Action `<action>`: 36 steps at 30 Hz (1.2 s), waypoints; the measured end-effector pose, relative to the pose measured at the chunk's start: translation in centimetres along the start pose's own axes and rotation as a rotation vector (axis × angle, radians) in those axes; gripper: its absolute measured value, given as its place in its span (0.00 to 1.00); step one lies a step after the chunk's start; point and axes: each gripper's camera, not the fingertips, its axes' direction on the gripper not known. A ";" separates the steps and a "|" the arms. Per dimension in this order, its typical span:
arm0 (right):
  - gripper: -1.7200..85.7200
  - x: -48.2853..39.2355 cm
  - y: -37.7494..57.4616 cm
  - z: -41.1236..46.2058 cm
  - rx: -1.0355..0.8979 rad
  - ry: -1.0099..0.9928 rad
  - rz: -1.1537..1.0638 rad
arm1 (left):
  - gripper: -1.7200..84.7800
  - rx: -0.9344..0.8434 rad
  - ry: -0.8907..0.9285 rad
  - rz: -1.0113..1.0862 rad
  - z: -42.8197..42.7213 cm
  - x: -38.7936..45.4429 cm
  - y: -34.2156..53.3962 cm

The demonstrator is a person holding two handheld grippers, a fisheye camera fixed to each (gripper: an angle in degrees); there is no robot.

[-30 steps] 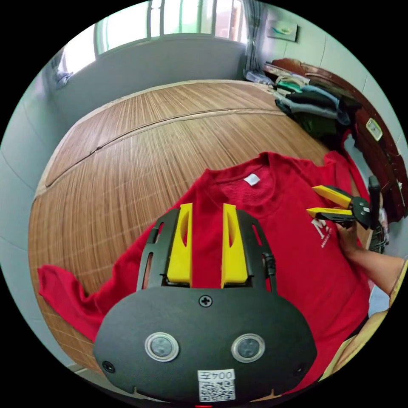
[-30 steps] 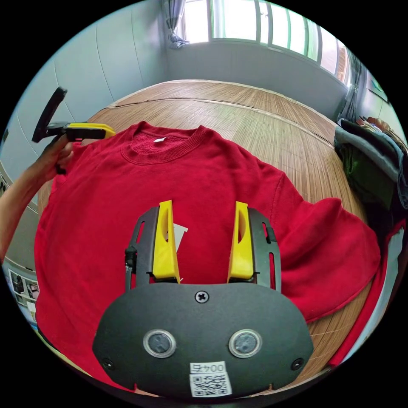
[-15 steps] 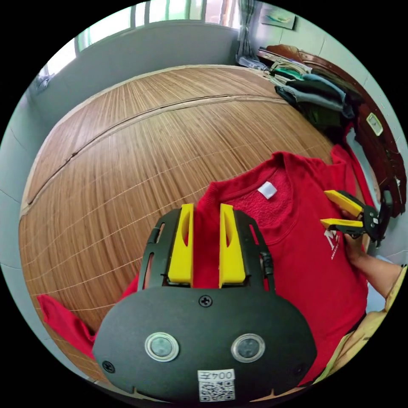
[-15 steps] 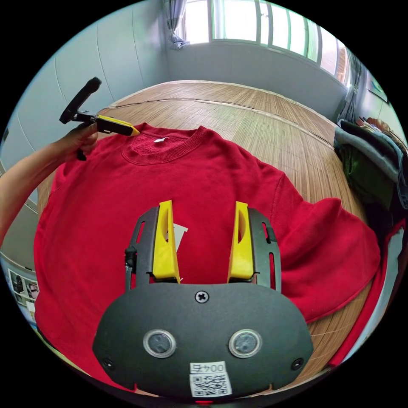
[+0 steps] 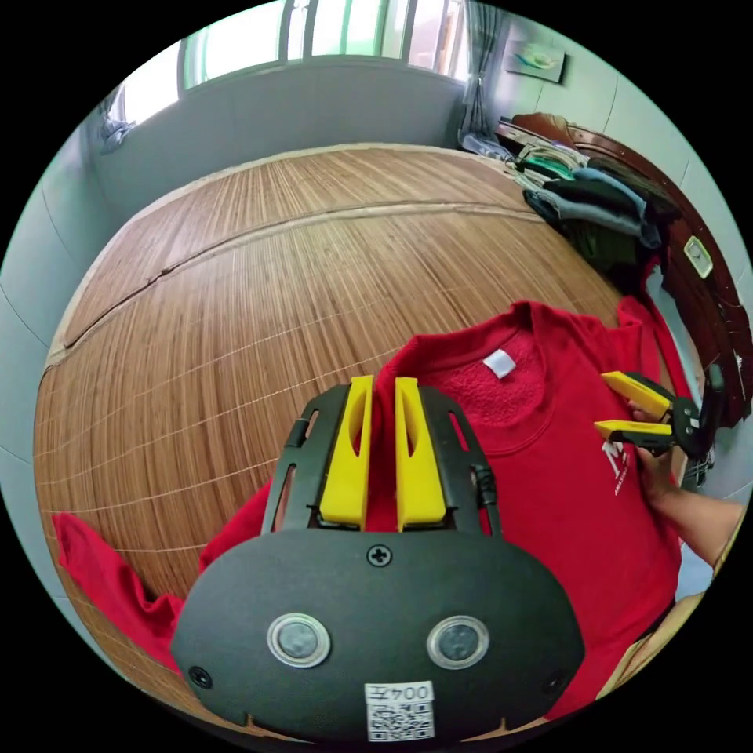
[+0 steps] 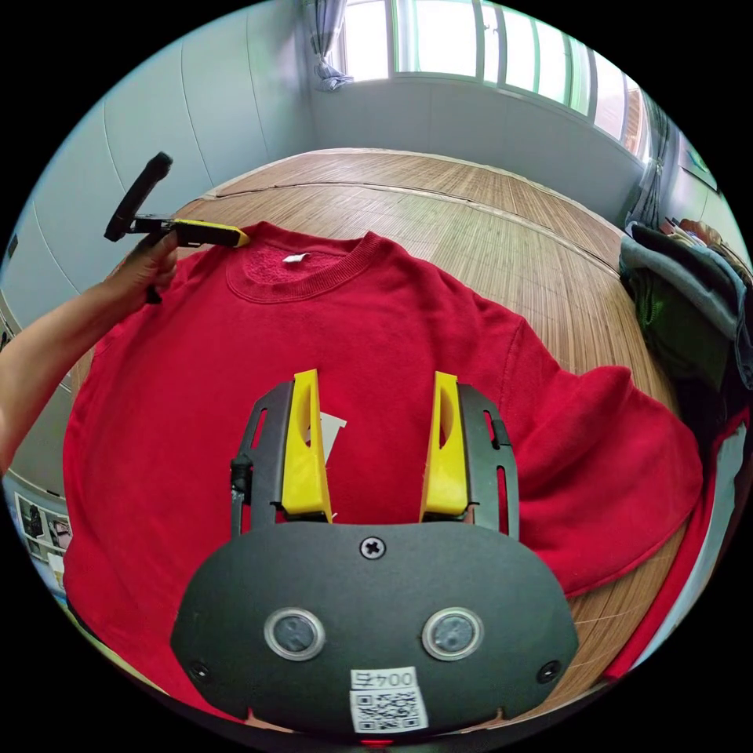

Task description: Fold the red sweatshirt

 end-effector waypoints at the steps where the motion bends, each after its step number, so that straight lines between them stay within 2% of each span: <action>1: 0.25 0.0 0.0 0.0 0.000 0.000 0.000 | 0.04 0.038 0.001 -0.001 -1.2 0.2 0.5; 4: 0.25 0.1 0.1 0.1 0.000 0.000 0.000 | 0.04 0.102 -0.020 -0.012 -2.9 0.9 2.7; 7: 0.25 0.1 0.1 0.1 0.000 0.001 0.000 | 0.04 0.052 -0.130 0.021 -1.6 1.3 4.3; 11: 0.25 0.2 0.1 0.1 0.001 0.003 -0.002 | 0.04 0.033 -0.028 -0.051 -0.7 -1.2 3.6; 16: 0.25 0.2 0.1 0.2 0.002 0.005 -0.002 | 0.05 0.047 -0.024 -0.040 -1.3 -1.3 1.8; 20: 0.25 0.4 0.0 0.2 0.002 0.000 -0.002 | 0.07 0.121 0.020 -0.077 -3.0 -2.2 3.3; 25: 0.25 0.9 -0.1 0.2 0.004 -0.017 0.003 | 0.10 0.132 0.079 -0.139 -3.8 -4.3 5.6; 27: 0.25 0.9 -0.2 0.2 0.004 -0.018 0.003 | 0.10 0.171 0.137 -0.179 -4.5 -5.2 6.2; 29: 0.25 1.0 -0.3 0.3 0.004 -0.020 0.004 | 0.08 0.318 0.251 -0.255 -6.0 -6.8 7.4; 31: 0.25 1.1 -0.4 0.3 0.004 -0.019 0.003 | 0.06 0.373 0.232 -0.277 -7.0 -7.1 7.9; 36: 0.24 1.1 -0.6 0.3 0.004 -0.015 0.001 | 0.03 0.227 0.209 -0.142 -5.5 -4.3 7.6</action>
